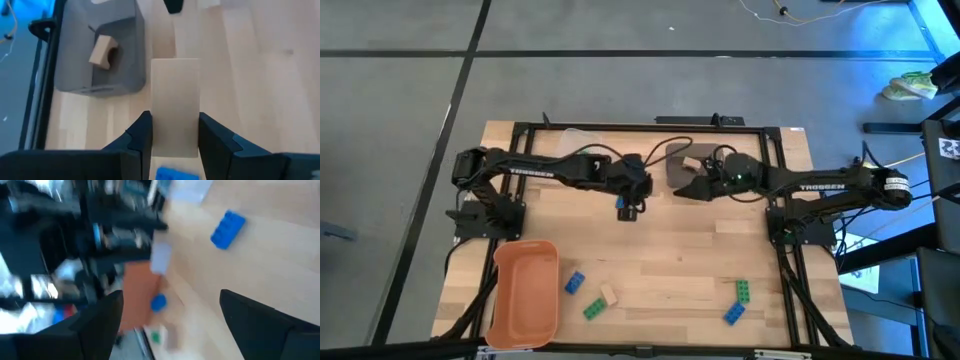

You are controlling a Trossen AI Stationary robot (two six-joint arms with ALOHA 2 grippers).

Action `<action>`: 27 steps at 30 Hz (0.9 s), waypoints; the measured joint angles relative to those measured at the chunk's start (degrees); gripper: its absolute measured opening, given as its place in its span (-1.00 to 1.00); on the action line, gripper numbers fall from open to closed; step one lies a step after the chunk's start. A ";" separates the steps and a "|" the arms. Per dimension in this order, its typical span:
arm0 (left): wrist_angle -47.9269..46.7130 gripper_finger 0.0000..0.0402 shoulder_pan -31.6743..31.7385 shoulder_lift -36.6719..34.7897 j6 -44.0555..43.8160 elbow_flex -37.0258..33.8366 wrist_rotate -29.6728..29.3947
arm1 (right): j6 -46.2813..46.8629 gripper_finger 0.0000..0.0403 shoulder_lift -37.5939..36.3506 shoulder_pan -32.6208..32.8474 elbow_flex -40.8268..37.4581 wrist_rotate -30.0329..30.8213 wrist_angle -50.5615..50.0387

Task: Sort & place blocks by color
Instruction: Put the top brown block into the black bin

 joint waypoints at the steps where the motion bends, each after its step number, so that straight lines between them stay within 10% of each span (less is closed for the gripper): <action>1: 0.53 -0.46 0.25 1.16 0.00 1.19 0.02 | 1.88 0.64 -0.01 0.67 -1.08 2.59 2.00; 19: 3.40 -0.46 1.29 12.19 -0.59 9.74 4.64 | 7.17 0.62 4.13 4.20 -2.18 14.25 3.78; 27: 4.86 -0.46 1.80 12.13 -1.73 9.75 4.90 | 8.36 0.17 4.33 5.42 -2.18 14.98 3.12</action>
